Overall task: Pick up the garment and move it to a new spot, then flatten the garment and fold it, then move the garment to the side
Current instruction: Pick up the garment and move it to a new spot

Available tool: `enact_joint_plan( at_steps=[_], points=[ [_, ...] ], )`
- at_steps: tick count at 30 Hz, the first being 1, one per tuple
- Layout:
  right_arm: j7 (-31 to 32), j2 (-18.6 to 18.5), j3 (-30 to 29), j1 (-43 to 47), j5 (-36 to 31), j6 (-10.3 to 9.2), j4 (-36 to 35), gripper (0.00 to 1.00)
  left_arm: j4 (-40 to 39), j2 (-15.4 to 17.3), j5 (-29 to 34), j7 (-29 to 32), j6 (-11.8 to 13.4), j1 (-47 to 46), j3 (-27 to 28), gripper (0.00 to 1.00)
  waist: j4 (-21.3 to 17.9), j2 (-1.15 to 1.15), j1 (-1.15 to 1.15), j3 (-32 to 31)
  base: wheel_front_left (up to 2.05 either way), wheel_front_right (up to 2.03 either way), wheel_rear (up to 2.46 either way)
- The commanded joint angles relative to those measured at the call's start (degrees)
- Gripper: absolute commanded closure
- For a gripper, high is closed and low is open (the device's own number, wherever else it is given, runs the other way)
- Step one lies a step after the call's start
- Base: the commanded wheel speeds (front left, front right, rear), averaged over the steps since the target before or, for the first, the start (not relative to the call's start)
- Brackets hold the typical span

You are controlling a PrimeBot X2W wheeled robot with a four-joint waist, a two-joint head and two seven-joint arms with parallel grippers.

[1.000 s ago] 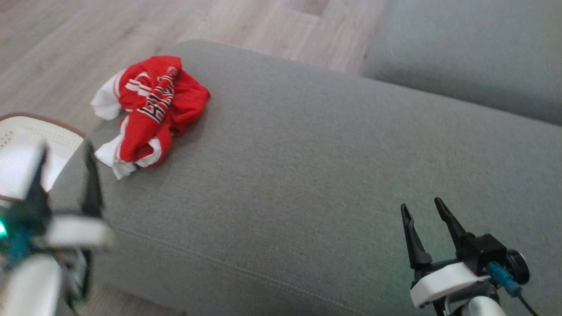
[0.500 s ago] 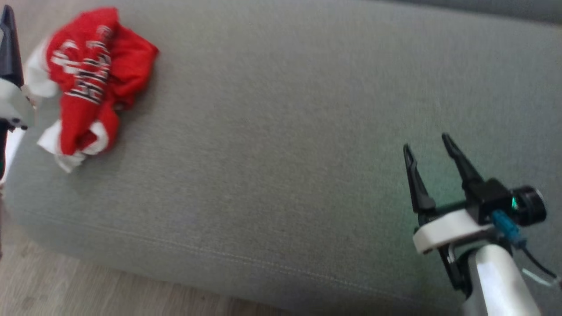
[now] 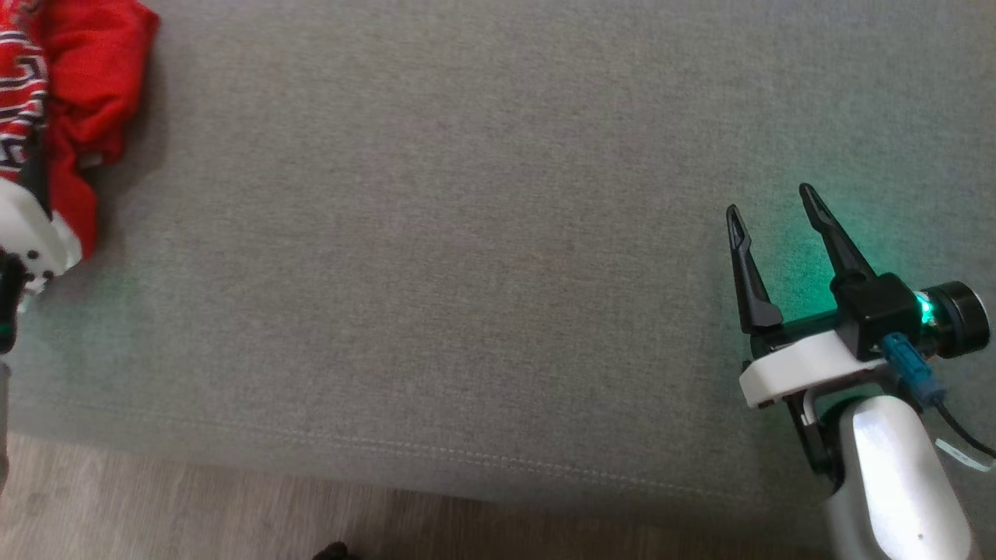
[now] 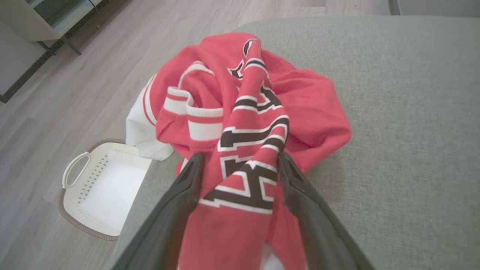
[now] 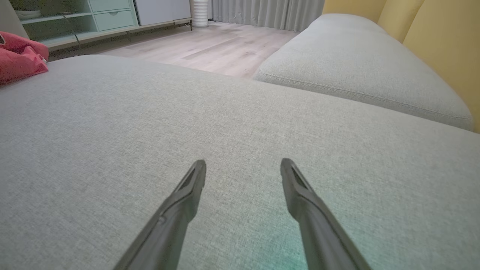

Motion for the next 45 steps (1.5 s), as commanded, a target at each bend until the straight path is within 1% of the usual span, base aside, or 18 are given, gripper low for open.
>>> enact_joint_plan(
  at_steps=[1, 4, 5, 6, 7, 8, 9, 14, 19, 22, 28, 34, 37, 41, 45],
  points=[
    [-0.25, -0.10, 1.51, -0.97, -0.40, 0.43, -2.09, 0.00, -0.07, 3.88, -0.35, -0.78, 1.23, -2.62, 3.09, 0.00, -0.89, 0.00, -0.01, 1.08, 0.00, 0.00, 0.00],
    [-0.47, -0.10, 1.57, -1.27, -0.33, 0.43, -1.92, 0.00, 2.29, 4.07, -0.68, -1.88, 2.42, -2.98, 3.90, 0.00, -1.37, 0.00, -0.01, 1.43, 0.00, 0.00, 0.00],
    [-0.56, -0.10, 1.54, -1.35, -0.28, 0.43, -1.86, 0.00, 2.86, 4.06, -0.91, -2.31, 2.57, -3.14, 4.16, 0.17, -1.51, 0.00, -0.01, 1.46, 0.00, 0.00, 0.00],
    [-0.62, -0.10, 1.49, -1.40, -0.24, 0.43, -1.84, 0.00, 3.36, 4.04, -1.19, -2.69, 2.50, -3.28, 4.35, 0.55, -1.64, 0.00, -0.01, 1.45, 0.00, 0.00, 0.00],
    [-0.68, -0.10, 1.41, -1.42, -0.21, 0.43, -1.78, 0.00, 3.82, 4.04, -1.34, -2.97, 2.40, -3.40, 4.38, 0.72, -1.72, 0.00, -0.01, 1.39, 0.00, 0.00, 0.00],
    [-0.76, -0.10, 1.32, -1.45, -0.19, 0.43, -1.66, 0.00, 4.12, 4.09, -1.27, -3.47, 2.34, -3.56, 4.28, 0.95, -1.78, 0.00, -0.01, 1.29, 0.00, 0.00, 0.00],
    [-0.86, -0.10, 1.23, -1.46, -0.15, 0.43, -1.48, 0.00, 4.37, 4.14, -1.12, -4.07, 2.41, -3.75, 4.19, 1.00, -1.85, 0.00, -0.01, 1.09, 0.00, 0.00, 0.00],
    [-1.66, -0.10, 0.77, -1.30, 0.76, 0.43, -0.33, 0.00, 4.88, 4.90, -0.06, -7.23, 2.92, -5.10, 3.71, 1.00, -2.18, 0.00, -0.01, -1.05, 0.00, 0.00, 0.00],
    [-2.85, -0.10, 0.51, -0.55, 2.17, 0.43, 1.51, 0.00, 3.48, 6.44, 2.35, -10.99, 3.50, -7.65, 2.37, 1.00, -2.58, 0.00, -0.01, -5.20, 0.00, 0.00, 0.00],
    [-3.35, -0.10, 0.25, 0.00, 2.92, 0.43, 2.36, 0.00, 2.49, 6.98, 3.50, -12.17, 3.45, -9.01, 1.47, 1.00, -2.84, 0.00, -0.01, -7.27, 0.00, 0.00, 0.00],
    [-5.06, -0.10, -0.58, 2.92, 5.55, 0.43, 5.47, 0.00, -0.08, 6.60, 5.67, -11.82, 1.17, -13.17, -2.84, 1.00, -4.41, 0.00, -0.01, -15.10, 0.00, 0.00, 0.00],
    [-6.28, -0.10, -0.96, 7.38, 7.82, 0.43, 8.21, 0.00, -2.51, 4.42, 6.89, -9.85, -0.35, -16.10, -7.96, 1.00, -8.10, 0.00, -0.01, -23.14, 0.00, 0.00, 0.00],
    [-6.58, -0.10, -1.47, 9.15, 8.47, 0.43, 8.63, 0.00, -4.05, 2.60, 6.14, -8.92, -0.79, -17.63, -9.83, 1.00, -10.53, 0.00, -0.01, -24.98, 0.00, 0.00, 0.00],
    [-6.77, -0.10, -1.65, 10.71, 8.99, 0.43, 8.79, 0.00, -5.93, -0.95, 5.09, -8.87, -1.01, -19.74, -11.96, 1.00, -14.23, 0.00, -0.01, -25.95, 0.00, 0.00, 0.00],
    [-6.74, -0.10, -1.24, 11.20, 9.30, 0.43, 8.66, 0.00, -6.72, -6.04, 3.12, -9.99, -0.90, -20.94, -12.79, 1.00, -17.99, 0.00, -0.01, -25.36, 0.00, 0.00, 0.00]
  ],
)
